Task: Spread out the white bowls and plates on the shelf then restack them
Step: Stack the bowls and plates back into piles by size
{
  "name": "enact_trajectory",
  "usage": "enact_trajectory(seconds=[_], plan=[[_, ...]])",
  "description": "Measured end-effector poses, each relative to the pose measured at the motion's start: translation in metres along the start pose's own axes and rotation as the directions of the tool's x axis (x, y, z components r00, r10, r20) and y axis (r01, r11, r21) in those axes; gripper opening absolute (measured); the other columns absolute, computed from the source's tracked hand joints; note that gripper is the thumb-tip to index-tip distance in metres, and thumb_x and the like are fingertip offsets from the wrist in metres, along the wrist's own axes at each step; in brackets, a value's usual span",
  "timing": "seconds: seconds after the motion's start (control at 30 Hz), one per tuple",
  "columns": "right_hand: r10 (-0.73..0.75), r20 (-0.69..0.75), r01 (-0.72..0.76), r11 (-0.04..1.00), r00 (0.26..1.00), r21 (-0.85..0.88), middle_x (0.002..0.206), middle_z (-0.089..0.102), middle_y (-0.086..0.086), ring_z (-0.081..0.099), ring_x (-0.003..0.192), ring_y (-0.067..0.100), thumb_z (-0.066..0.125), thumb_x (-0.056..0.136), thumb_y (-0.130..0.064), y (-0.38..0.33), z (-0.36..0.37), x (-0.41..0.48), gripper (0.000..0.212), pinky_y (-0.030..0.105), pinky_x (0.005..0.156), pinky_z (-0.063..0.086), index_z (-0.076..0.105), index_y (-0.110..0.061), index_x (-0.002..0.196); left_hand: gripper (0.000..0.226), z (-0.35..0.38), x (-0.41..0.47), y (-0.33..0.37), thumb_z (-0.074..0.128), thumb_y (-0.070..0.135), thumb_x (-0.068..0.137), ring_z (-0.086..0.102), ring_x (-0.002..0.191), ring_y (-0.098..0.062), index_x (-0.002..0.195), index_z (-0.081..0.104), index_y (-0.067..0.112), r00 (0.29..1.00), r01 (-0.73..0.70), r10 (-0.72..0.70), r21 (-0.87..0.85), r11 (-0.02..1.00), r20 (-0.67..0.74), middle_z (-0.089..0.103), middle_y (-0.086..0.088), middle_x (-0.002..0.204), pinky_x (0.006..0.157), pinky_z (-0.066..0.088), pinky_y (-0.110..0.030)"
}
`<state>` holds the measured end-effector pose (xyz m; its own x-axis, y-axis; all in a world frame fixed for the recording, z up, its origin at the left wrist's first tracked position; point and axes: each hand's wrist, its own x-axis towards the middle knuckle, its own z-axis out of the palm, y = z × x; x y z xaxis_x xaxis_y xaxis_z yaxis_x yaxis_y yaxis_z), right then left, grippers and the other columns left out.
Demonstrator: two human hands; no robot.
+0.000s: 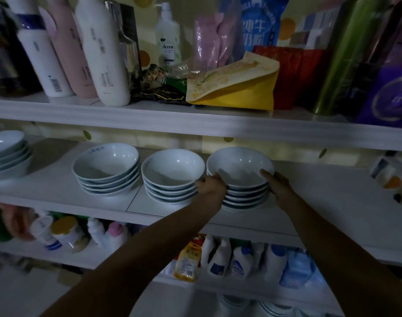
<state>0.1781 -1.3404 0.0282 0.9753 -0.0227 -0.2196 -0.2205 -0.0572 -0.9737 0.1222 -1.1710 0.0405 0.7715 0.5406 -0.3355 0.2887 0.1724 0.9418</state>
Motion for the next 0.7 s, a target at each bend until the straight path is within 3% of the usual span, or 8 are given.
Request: enact_trajectory(seconds=[0.1, 0.2, 0.33, 0.4, 0.47, 0.57, 0.7], plan=[[-0.032, 0.036, 0.029, 0.997, 0.999, 0.071, 0.141, 0.051, 0.007, 0.050, 0.127, 0.028, 0.064, 0.086, -0.039, 0.004, 0.001, 0.005, 0.063, 0.041, 0.101, 0.043, 0.044, -0.019, 0.142, 0.056, 0.000, 0.001, -0.008, 0.041, 0.037, 0.099, 0.035, 0.136, -0.031, 0.147, 0.031, 0.011, 0.999, -0.012, 0.012, -0.005, 1.000, 0.034, 0.025, -0.007, 0.154, 0.113, 0.029, -0.039], [-0.024, -0.006, 0.025, 0.982, 1.000, 0.185, 0.147, 0.044, 0.003, 0.041, 0.134, 0.025, 0.051, 0.092, -0.045, 0.009, 0.004, 0.005, 0.060, 0.035, 0.098, 0.037, 0.040, -0.019, 0.144, 0.051, 0.000, 0.004, -0.021, 0.043, 0.029, 0.099, 0.040, 0.135, -0.030, 0.144, 0.036, 0.007, 1.000, -0.030, 0.031, -0.269, 0.963, -0.001, 0.037, -0.011, 0.150, 0.113, 0.033, -0.040], [0.108, -0.044, -0.089, 0.944, 0.993, 0.318, 0.154, 0.031, -0.002, 0.029, 0.142, 0.020, 0.033, 0.097, -0.053, 0.022, 0.000, 0.015, 0.062, 0.041, 0.112, 0.029, 0.033, -0.018, 0.148, 0.038, 0.007, 0.019, -0.043, 0.039, 0.020, 0.101, 0.047, 0.129, -0.029, 0.137, 0.044, 0.007, 0.999, 0.015, 0.007, -0.455, 0.890, 0.047, 0.048, -0.011, 0.141, 0.112, 0.036, -0.043], [0.160, -0.012, -0.149, 0.938, 0.987, 0.314, 0.151, 0.037, -0.002, 0.037, 0.137, 0.021, 0.033, 0.097, -0.053, 0.026, -0.003, 0.025, 0.060, 0.041, 0.110, 0.033, 0.037, -0.017, 0.146, 0.028, 0.010, 0.021, -0.054, 0.038, 0.021, 0.101, 0.051, 0.123, -0.030, 0.125, 0.051, 0.012, 0.994, 0.020, 0.032, -0.477, 0.879, 0.102, 0.055, -0.012, 0.132, 0.110, 0.039, -0.048], [0.194, 0.019, -0.190, 0.934, 0.981, 0.303, 0.136, 0.053, 0.005, 0.052, 0.118, 0.025, 0.036, 0.096, -0.054, 0.022, -0.004, 0.037, 0.059, 0.040, 0.095, 0.046, 0.048, -0.012, 0.137, 0.030, 0.009, 0.018, -0.056, 0.036, 0.021, 0.102, 0.053, 0.117, -0.027, 0.126, 0.051, 0.013, 0.997, 0.055, -0.017, -0.508, 0.860, 0.080, 0.057, -0.008, 0.122, 0.109, 0.040, -0.046], [0.197, 0.200, -0.245, 0.934, 0.960, 0.259, 0.117, 0.065, 0.011, 0.062, 0.104, 0.029, 0.040, 0.093, -0.057, 0.014, -0.005, 0.060, 0.062, 0.036, 0.075, 0.053, 0.059, -0.007, 0.125, 0.040, 0.008, 0.012, -0.053, 0.034, 0.028, 0.102, 0.048, 0.127, -0.026, 0.138, 0.044, 0.013, 0.997, 0.075, -0.060, -0.589, 0.805, 0.045, 0.052, -0.009, 0.136, 0.106, 0.039, -0.037], [0.152, 0.323, -0.214, 0.963, 0.934, 0.165, 0.099, 0.063, 0.004, 0.062, 0.074, 0.014, 0.035, 0.101, -0.035, 0.003, -0.008, 0.079, 0.031, 0.021, 0.054, 0.052, 0.060, -0.019, 0.093, 0.048, 0.023, -0.001, -0.053, 0.035, 0.038, 0.101, 0.043, 0.133, -0.024, 0.142, 0.040, 0.013, 0.995, 0.088, -0.100, -0.646, 0.759, 0.018, 0.047, -0.007, 0.143, 0.101, 0.039, -0.033]])
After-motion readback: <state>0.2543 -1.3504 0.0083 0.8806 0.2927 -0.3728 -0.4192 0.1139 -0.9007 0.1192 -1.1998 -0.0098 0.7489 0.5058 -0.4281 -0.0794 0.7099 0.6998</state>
